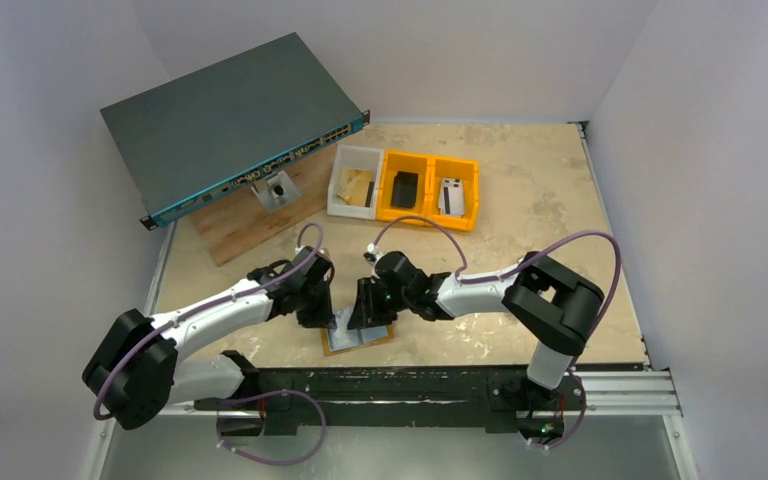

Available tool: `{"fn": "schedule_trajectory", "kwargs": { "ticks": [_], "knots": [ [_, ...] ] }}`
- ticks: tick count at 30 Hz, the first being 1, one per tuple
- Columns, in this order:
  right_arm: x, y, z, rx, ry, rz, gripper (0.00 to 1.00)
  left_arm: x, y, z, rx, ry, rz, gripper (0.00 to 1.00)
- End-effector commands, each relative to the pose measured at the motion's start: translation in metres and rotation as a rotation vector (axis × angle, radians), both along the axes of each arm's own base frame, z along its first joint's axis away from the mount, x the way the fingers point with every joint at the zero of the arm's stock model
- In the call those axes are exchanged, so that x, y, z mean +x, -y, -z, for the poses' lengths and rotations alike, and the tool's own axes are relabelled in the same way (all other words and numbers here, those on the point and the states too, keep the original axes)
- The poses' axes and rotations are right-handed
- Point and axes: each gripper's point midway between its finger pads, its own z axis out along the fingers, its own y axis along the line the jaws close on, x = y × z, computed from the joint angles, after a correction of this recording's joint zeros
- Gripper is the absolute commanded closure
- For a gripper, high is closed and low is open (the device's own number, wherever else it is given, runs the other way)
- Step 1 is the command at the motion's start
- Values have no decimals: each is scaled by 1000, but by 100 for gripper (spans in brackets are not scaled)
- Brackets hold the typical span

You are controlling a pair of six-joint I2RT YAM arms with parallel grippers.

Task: Take the credit cards out of the card holder
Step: Remove the credit card from the card holder.

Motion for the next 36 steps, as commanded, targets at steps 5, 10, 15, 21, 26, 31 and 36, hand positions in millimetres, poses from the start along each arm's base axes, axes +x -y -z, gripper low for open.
{"fn": "schedule_trajectory", "kwargs": {
  "ticks": [5,10,15,21,26,31,36],
  "knots": [
    [0,4,9,43,-43,11,71,2,7,7,-30,-19,-5,94],
    [-2,9,16,57,-71,17,71,3,14,10,-46,-29,0,94],
    [-4,12,24,75,-105,26,71,5,17,9,-56,-34,6,94],
    [-3,18,30,78,-119,42,71,7,-2,-8,9,29,-18,91],
    [-2,19,33,75,-125,46,71,1,-11,-6,36,23,-26,91],
    [-1,18,35,73,-129,44,72,3,-2,-2,5,13,-10,92],
    [-1,20,37,70,-132,47,72,6,3,2,8,-7,0,93]
  ]
}}
